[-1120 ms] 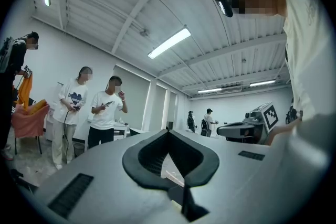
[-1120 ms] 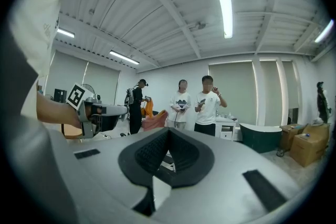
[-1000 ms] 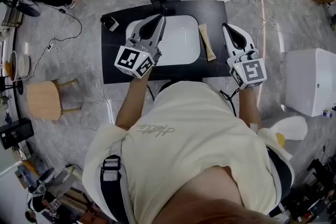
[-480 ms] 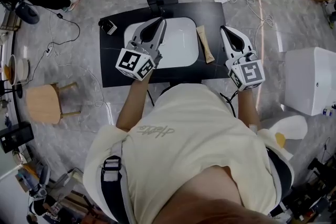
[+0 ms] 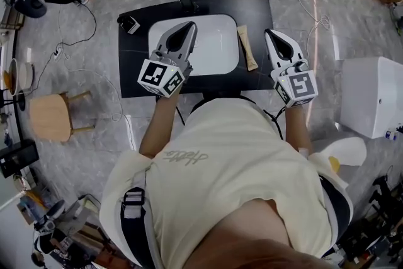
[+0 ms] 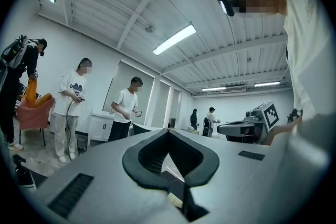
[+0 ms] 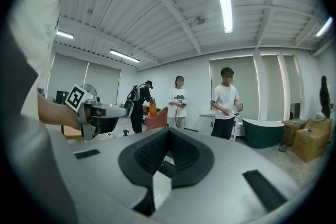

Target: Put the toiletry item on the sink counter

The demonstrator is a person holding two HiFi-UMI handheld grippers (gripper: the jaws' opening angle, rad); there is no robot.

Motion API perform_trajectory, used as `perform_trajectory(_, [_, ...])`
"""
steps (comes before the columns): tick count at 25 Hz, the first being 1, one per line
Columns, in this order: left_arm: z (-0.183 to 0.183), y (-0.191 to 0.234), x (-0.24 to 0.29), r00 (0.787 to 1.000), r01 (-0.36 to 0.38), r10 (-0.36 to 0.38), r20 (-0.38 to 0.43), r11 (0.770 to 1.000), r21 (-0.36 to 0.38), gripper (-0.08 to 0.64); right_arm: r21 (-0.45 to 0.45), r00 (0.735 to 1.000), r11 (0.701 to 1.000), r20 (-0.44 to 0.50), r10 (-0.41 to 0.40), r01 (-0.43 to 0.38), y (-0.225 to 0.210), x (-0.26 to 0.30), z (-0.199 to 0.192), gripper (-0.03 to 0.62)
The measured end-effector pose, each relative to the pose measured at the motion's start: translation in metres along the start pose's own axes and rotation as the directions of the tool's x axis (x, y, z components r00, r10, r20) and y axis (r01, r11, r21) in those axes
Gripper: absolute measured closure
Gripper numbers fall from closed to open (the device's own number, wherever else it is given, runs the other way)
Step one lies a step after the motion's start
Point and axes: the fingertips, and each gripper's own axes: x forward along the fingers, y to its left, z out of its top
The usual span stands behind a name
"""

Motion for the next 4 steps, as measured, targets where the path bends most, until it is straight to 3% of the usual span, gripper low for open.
perform_trajectory(4, [0.0007, 0.0010, 0.0027, 1.000, 0.004, -0.004, 0.005, 1.000, 0.006, 0.557, -0.006, 1.000, 1.000, -0.004, 0.003, -0.003, -0.0012, 0.0025, -0.0016, 0.597])
